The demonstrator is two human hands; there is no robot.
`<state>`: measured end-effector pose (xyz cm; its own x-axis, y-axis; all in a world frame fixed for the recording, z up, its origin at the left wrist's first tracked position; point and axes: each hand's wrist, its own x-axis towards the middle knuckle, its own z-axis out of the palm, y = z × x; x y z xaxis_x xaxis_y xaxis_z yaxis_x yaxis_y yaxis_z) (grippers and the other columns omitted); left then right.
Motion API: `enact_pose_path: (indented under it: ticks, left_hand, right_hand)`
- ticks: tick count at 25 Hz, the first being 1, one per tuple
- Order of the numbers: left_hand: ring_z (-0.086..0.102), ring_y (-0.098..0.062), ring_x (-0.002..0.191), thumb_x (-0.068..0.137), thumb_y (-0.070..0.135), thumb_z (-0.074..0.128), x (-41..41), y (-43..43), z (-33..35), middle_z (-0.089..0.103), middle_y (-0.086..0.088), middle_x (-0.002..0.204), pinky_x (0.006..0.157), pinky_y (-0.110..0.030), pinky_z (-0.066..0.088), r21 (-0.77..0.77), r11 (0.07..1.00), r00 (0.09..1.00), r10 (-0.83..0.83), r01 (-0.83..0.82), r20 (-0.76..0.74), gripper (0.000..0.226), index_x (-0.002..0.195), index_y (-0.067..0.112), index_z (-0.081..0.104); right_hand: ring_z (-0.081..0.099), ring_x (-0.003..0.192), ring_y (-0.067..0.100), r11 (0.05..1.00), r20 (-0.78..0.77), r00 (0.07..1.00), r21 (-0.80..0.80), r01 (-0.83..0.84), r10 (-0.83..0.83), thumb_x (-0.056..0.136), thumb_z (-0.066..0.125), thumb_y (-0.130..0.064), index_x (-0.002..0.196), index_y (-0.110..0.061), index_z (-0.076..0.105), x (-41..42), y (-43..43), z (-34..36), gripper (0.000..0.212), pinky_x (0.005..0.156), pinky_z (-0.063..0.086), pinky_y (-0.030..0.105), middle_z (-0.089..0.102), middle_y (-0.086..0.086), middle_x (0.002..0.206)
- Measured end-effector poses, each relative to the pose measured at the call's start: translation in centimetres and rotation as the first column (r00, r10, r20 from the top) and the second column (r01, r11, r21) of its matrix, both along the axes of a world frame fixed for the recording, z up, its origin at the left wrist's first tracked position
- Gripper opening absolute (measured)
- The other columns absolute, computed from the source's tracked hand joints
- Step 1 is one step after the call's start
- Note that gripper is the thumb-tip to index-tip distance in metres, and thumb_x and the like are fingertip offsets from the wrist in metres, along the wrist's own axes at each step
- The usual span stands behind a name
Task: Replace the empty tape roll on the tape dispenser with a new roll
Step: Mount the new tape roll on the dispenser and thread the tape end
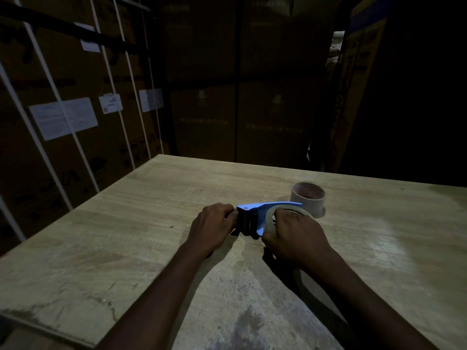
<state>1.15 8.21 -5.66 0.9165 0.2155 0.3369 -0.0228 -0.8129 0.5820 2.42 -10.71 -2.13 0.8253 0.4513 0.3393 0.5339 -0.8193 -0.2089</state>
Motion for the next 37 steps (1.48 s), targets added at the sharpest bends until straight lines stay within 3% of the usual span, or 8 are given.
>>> enact_pose_path:
  ticks: [5,9,11,14,18,23,28,37]
  left_hand:
    - [0.057,-0.001,0.047,0.086,0.021,0.063,0.1,-0.3,0.3,0.068,0.005,0.089,0.061,-0.039,0.061,-0.184,0.983,0.989,0.024,0.002,0.143,0.003,0.084,0.022,0.063]
    - [0.056,0.008,0.047,0.086,0.016,0.065,-0.1,-0.5,0.7,0.064,0.007,0.083,0.048,-0.005,0.044,-0.185,0.983,0.988,0.033,-0.005,0.148,0.003,0.083,0.016,0.065]
    - [0.057,0.008,0.051,0.086,0.015,0.066,0.0,-0.4,0.6,0.064,0.005,0.081,0.047,-0.002,0.04,-0.198,0.98,0.988,0.044,-0.014,0.147,0.004,0.082,0.015,0.066]
    - [0.055,0.003,0.053,0.085,0.013,0.066,0.0,-0.4,0.6,0.065,0.002,0.081,0.047,-0.001,0.04,-0.23,0.973,0.987,0.056,-0.021,0.15,0.004,0.081,0.013,0.067]
    - [0.057,0.013,0.057,0.085,0.007,0.065,0.0,-0.6,0.7,0.064,0.0,0.081,0.047,-0.003,0.042,-0.277,0.961,0.987,0.032,0.012,0.155,0.004,0.083,0.005,0.067]
    - [0.055,0.01,0.056,0.083,0.014,0.067,0.6,-0.2,0.1,0.064,0.014,0.074,0.061,-0.024,0.051,-0.26,0.965,0.988,0.006,0.035,0.156,0.003,0.082,0.016,0.067]
    - [0.053,0.016,0.048,0.08,0.012,0.069,0.4,-0.5,-0.1,0.067,0.008,0.08,0.055,-0.005,0.037,-0.215,0.976,0.99,-0.017,0.048,0.143,0.009,0.088,0.016,0.07]
    - [0.071,-0.009,0.078,0.064,0.016,0.067,0.5,0.1,-0.7,0.074,0.007,0.079,0.073,-0.04,0.06,-0.188,0.981,0.999,-0.043,0.045,0.013,0.018,0.076,0.03,0.068]
  right_hand:
    - [0.045,0.064,0.018,1.0,-0.001,1.0,-0.023,-0.005,0.005,0.079,0.052,-0.034,0.072,-0.017,0.046,-0.4,-0.1,0.3,0.02,0.056,0.03,0.03,0.051,0.0,0.071]
    - [0.054,0.066,0.02,0.993,-0.043,0.999,0.115,-0.028,0.034,0.084,0.052,-0.038,0.075,-0.015,0.057,0.4,-0.4,0.9,0.025,0.054,0.035,0.031,0.056,0.001,0.07]
    - [0.06,0.087,0.022,0.943,0.015,1.0,0.332,-0.015,0.011,0.085,0.058,-0.028,0.099,-0.013,0.063,1.9,-1.5,1.4,0.021,0.071,0.046,0.031,0.065,0.005,0.092]
    - [0.052,0.116,0.025,0.945,-0.043,0.999,0.328,0.003,0.012,0.08,0.064,-0.015,0.122,-0.013,0.055,3.8,-3.4,1.1,0.043,0.093,0.041,0.03,0.059,0.011,0.124]
    - [0.055,0.118,0.023,0.973,-0.173,0.984,0.231,-0.009,0.05,0.078,0.068,-0.011,0.127,-0.012,0.053,4.7,-3.6,0.0,0.051,0.089,0.037,0.022,0.061,0.012,0.128]
    - [0.065,0.093,0.022,0.971,-0.135,0.991,0.239,0.03,0.002,0.074,0.074,-0.018,0.107,-0.012,0.069,4.0,-4.0,1.0,0.034,0.08,0.049,0.028,0.072,0.011,0.103]
    - [0.066,0.087,0.021,0.972,-0.1,0.994,0.224,0.071,-0.05,0.075,0.072,-0.015,0.102,-0.015,0.071,3.8,-3.8,1.1,0.027,0.069,0.045,0.025,0.074,0.008,0.099]
    - [0.064,0.088,0.02,0.967,-0.157,0.986,0.241,0.088,-0.051,0.079,0.071,-0.026,0.109,-0.018,0.067,3.6,-3.9,1.0,0.031,0.071,0.049,0.029,0.072,0.008,0.103]
